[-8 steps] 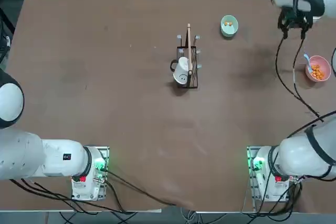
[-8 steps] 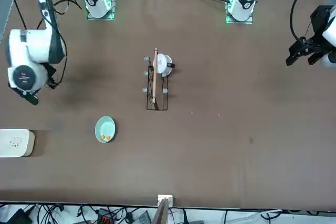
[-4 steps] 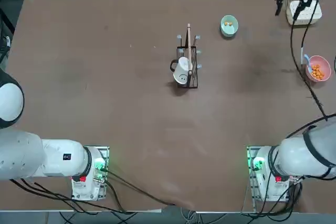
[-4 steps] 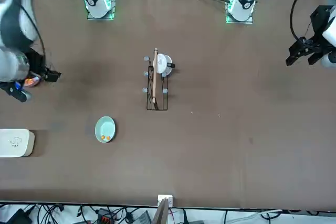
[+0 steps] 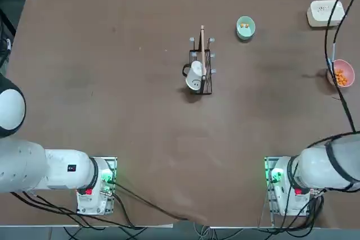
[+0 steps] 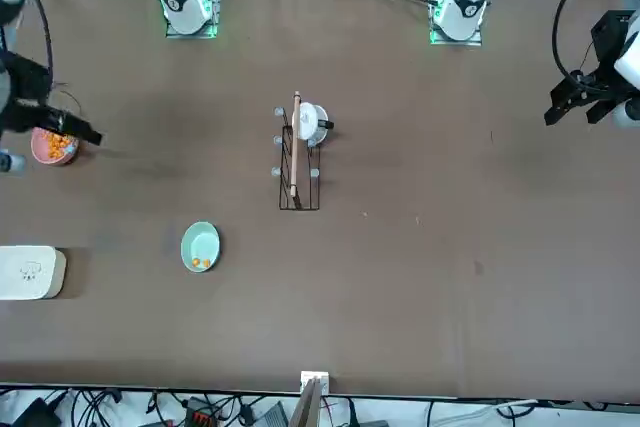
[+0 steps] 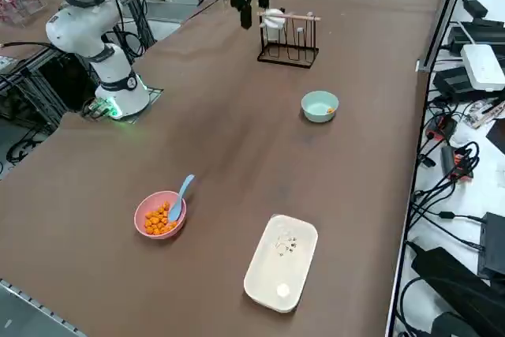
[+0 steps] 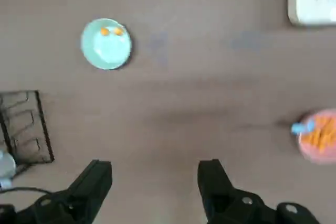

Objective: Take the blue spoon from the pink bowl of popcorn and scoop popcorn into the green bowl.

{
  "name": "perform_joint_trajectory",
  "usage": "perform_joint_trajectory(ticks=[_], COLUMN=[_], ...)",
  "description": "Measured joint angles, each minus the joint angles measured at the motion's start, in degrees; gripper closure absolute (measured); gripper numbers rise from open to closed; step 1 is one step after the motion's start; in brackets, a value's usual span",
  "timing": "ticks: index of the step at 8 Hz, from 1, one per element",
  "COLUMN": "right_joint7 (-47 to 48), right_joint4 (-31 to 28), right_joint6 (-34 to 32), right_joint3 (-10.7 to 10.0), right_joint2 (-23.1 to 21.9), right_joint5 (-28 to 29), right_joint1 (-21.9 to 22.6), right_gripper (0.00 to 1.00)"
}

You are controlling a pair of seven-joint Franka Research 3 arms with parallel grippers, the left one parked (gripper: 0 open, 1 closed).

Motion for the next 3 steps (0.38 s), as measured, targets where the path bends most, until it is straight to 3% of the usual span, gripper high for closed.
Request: perform_joint_trajectory(ticks=[3], right_joint7=[-0.1], right_joint4=[-9.2], right_joint6=[4.0], right_joint3=[0.1], right_joint2=[-7.7], right_joint5=[-0.6], right_joint1=[1.2], right_gripper=[0.00])
